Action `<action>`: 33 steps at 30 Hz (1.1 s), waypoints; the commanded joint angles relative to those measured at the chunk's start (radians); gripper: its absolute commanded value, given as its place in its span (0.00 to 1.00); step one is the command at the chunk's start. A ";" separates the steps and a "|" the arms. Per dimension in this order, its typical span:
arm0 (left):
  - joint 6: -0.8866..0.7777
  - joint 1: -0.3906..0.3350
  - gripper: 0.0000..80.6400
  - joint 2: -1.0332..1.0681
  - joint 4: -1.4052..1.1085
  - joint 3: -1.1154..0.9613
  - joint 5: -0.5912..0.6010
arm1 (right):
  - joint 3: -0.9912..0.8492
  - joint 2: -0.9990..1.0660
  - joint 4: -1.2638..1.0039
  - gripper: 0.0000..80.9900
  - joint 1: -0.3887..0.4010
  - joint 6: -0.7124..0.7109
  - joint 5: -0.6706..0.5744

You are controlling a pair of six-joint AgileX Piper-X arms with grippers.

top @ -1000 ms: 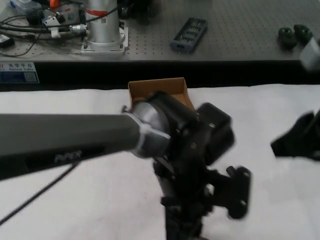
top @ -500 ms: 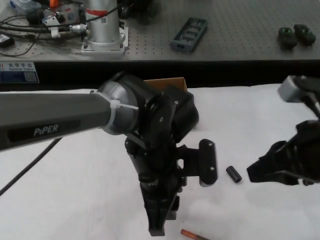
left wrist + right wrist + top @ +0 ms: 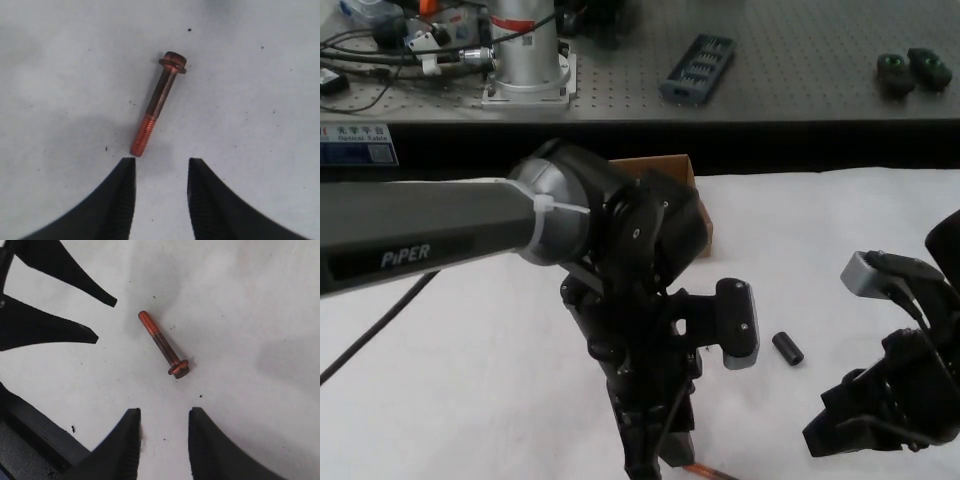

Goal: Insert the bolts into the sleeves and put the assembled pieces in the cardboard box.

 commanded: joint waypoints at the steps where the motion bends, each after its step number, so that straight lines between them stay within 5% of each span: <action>1: -0.030 -0.003 0.32 -0.020 0.021 0.004 0.087 | -0.003 -0.002 -0.006 0.31 -0.004 -0.003 -0.004; 17: -0.001 -0.102 0.32 -0.020 -0.253 0.112 -0.102 | -0.061 -0.142 0.006 0.31 -0.006 0.001 0.060; 33: 0.116 -0.113 0.32 0.008 -0.240 0.118 -0.097 | -0.061 -0.178 0.013 0.31 -0.006 -0.003 0.085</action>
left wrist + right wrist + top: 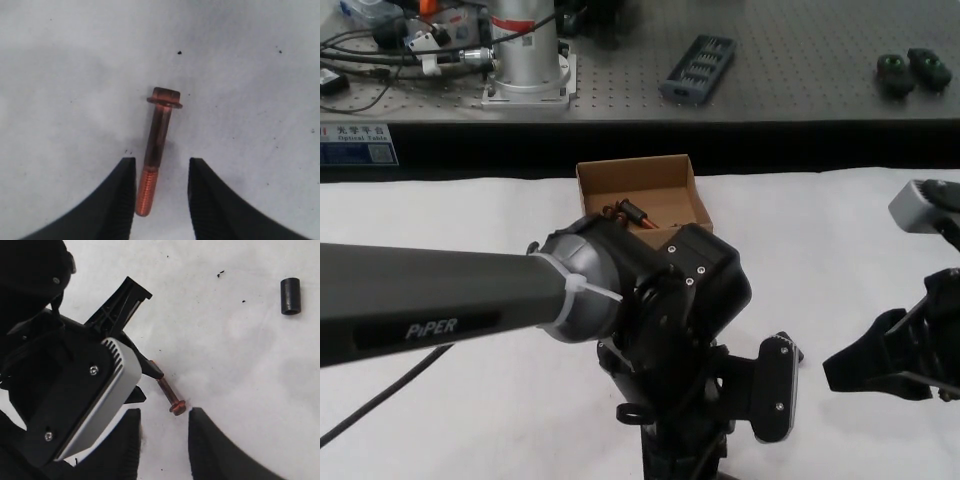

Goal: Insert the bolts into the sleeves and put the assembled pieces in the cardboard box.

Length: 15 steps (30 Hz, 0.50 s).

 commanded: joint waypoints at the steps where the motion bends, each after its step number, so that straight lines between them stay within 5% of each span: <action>1: 0.037 -0.002 0.32 0.020 0.002 -0.001 -0.003 | -0.012 -0.009 0.011 0.31 -0.006 -0.003 0.002; 10: 0.025 -0.008 0.32 0.076 -0.050 -0.001 -0.003 | -0.012 -0.017 0.071 0.31 -0.006 -0.014 -0.006; 15: -0.283 -0.009 0.32 0.078 -0.065 -0.001 -0.030 | -0.013 -0.061 0.069 0.31 -0.006 -0.014 -0.004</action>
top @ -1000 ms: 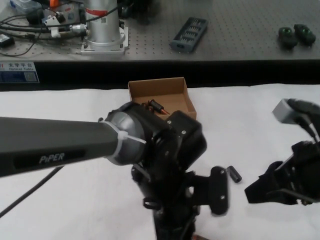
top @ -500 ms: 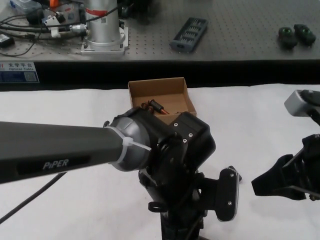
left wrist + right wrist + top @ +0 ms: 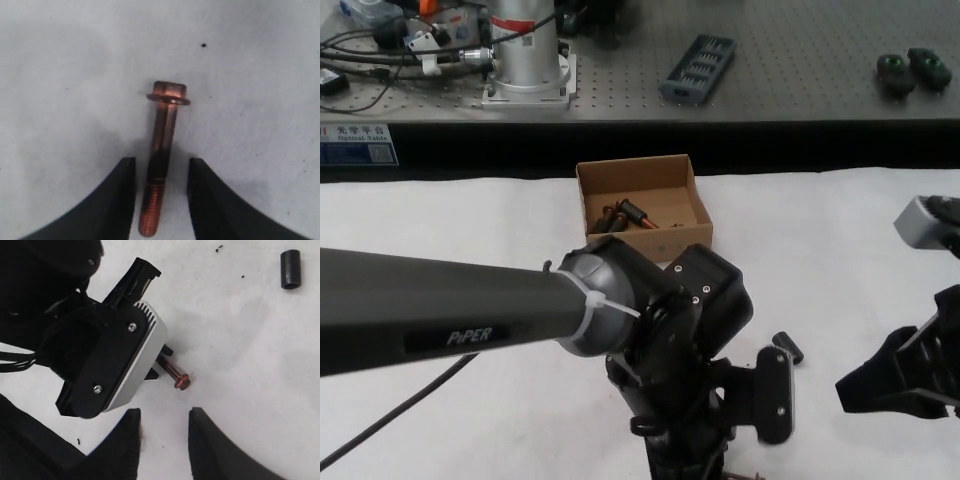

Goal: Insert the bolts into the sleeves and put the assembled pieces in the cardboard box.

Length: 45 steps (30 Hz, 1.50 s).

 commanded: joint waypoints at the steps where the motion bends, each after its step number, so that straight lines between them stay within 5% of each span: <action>1: -0.178 -0.006 0.32 0.011 -0.014 -0.001 -0.014 | -0.013 -0.024 0.002 0.31 -0.006 -0.011 -0.003; 8: -0.753 -0.006 0.32 0.011 -0.010 -0.001 0.005 | -0.013 -0.087 -0.013 0.31 -0.006 0.006 0.002; 13: -1.137 -0.010 0.32 0.011 -0.042 -0.001 0.195 | -0.013 -0.124 -0.019 0.31 -0.006 0.030 0.002; 20: -1.400 -0.050 0.18 0.011 -0.089 -0.001 0.244 | -0.016 -0.149 -0.019 0.31 -0.006 0.039 0.022; 25: -1.543 -0.065 0.17 0.011 -0.180 -0.001 0.252 | -0.016 -0.149 -0.019 0.31 -0.006 0.053 0.022; 30: -1.368 -0.061 0.21 0.011 -0.265 -0.004 0.335 | -0.016 -0.149 -0.019 0.31 -0.006 0.053 0.015; 35: -1.095 -0.061 0.44 0.004 -0.125 -0.004 0.325 | -0.016 -0.149 -0.019 0.31 -0.006 0.053 0.007; 37: -0.977 -0.061 0.53 0.004 -0.030 -0.004 0.270 | -0.016 -0.149 -0.019 0.31 -0.006 0.053 -0.006; 41: -0.713 -0.074 0.53 0.004 0.135 -0.004 0.097 | -0.016 -0.149 -0.019 0.31 -0.006 0.053 -0.006; 45: -0.622 -0.089 0.52 0.004 0.157 -0.004 -0.031 | -0.016 -0.149 -0.019 0.31 -0.006 0.053 -0.006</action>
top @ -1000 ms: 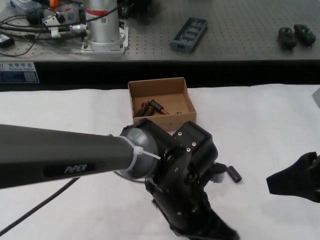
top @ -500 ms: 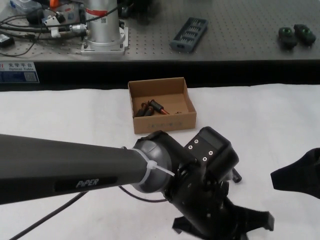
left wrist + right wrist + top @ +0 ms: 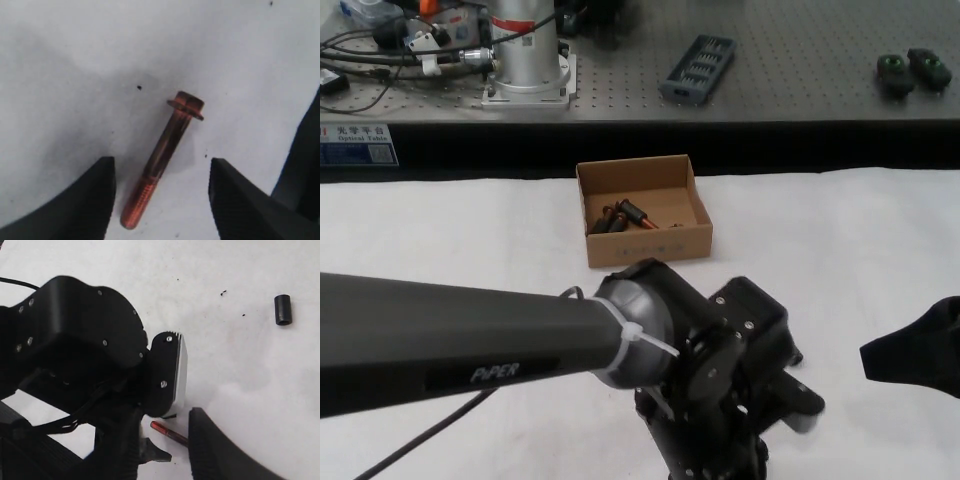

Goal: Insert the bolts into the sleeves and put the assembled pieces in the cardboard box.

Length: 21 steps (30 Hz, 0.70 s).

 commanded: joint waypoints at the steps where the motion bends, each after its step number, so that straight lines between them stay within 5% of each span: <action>1: 0.156 -0.013 0.52 0.003 0.077 0.004 -0.193 | -0.013 -0.008 -0.009 0.31 -0.006 0.001 -0.019; 10: 0.266 -0.041 0.43 0.007 0.067 0.004 -0.326 | -0.013 -0.008 -0.009 0.31 -0.006 0.001 -0.019; 21: 0.242 -0.189 0.43 0.057 0.034 0.004 -0.405 | -0.013 -0.008 -0.009 0.31 -0.006 0.001 -0.019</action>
